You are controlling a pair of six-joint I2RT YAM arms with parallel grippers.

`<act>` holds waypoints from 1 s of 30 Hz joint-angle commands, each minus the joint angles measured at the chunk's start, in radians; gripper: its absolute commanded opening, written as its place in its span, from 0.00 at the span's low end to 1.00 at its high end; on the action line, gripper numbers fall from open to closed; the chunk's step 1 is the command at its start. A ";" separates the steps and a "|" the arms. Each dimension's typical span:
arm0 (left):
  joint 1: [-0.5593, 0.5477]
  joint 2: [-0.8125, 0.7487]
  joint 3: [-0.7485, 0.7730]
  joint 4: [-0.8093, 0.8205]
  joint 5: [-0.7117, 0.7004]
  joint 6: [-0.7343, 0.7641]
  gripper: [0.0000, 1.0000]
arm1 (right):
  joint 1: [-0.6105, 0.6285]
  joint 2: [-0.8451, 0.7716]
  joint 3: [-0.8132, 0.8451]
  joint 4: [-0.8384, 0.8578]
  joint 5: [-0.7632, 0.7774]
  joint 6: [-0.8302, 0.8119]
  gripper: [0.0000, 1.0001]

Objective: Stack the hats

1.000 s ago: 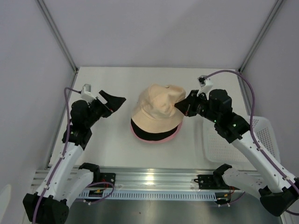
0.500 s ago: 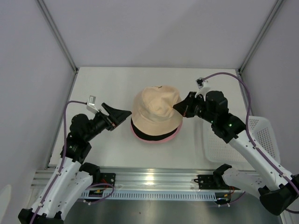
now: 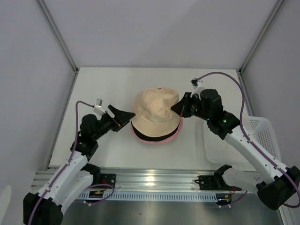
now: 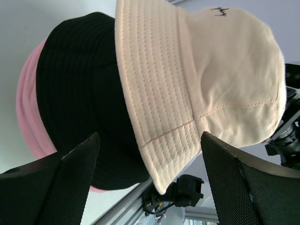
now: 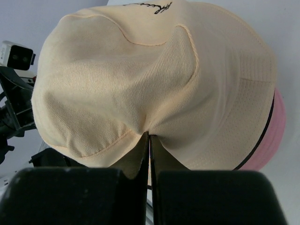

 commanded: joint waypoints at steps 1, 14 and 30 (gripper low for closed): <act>-0.004 0.035 -0.007 0.147 0.006 -0.029 0.91 | 0.004 0.020 0.046 0.037 -0.026 -0.022 0.00; -0.004 0.155 -0.052 0.356 0.015 -0.123 0.36 | 0.006 0.025 0.055 0.032 -0.031 -0.033 0.00; -0.015 0.071 -0.087 0.075 -0.220 -0.028 0.01 | -0.227 -0.156 0.009 -0.086 0.084 0.024 0.79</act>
